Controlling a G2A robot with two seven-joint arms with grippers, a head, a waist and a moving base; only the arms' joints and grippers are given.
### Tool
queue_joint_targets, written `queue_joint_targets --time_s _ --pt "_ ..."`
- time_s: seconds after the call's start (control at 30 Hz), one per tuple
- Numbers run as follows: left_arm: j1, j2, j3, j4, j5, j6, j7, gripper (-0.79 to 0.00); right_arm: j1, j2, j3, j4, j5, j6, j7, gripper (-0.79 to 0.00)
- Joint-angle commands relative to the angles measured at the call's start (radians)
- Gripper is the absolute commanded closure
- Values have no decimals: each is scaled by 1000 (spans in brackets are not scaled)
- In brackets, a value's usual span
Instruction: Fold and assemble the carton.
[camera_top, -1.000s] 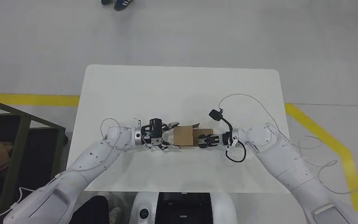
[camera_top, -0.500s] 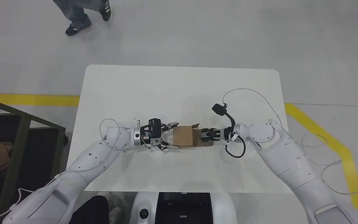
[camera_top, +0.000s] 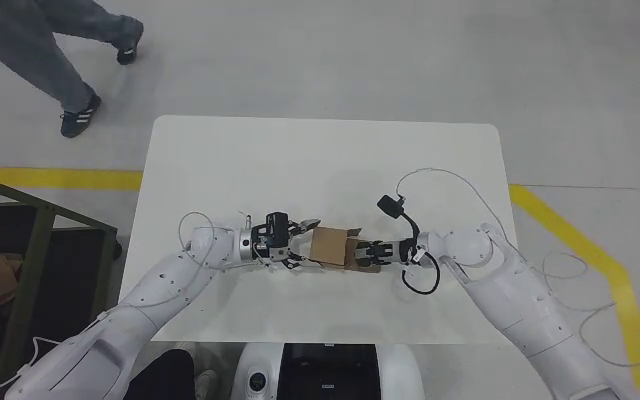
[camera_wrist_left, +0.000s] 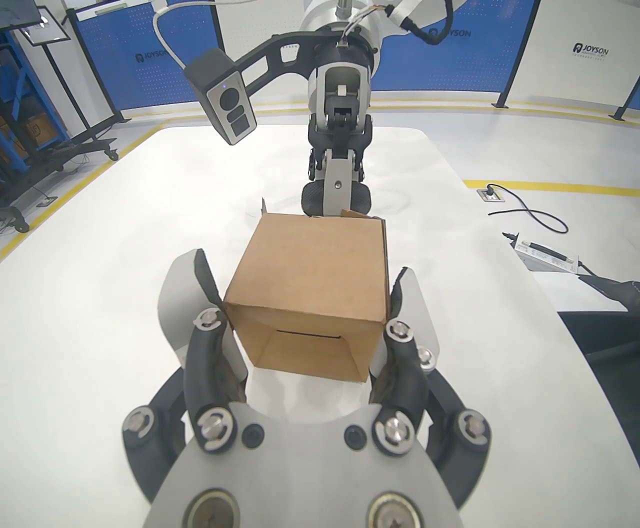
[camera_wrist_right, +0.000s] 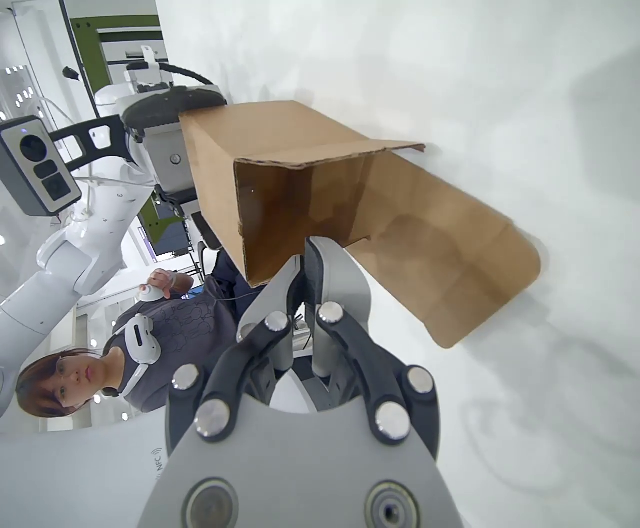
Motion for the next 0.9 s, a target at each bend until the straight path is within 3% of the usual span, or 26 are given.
queue_joint_targets --time_s 0.0,0.47,0.87 --pt "0 -1 0 1 -2 -1 1 -606 0 -3 -6 12 0 -3 -17 0" --pt "-1 -4 4 -3 -2 -8 -3 -597 52 -46 -69 138 73 -134 -81 0" --pt "-1 -3 0 0 5 -11 -4 -588 46 -61 -69 188 118 -164 -116 0"
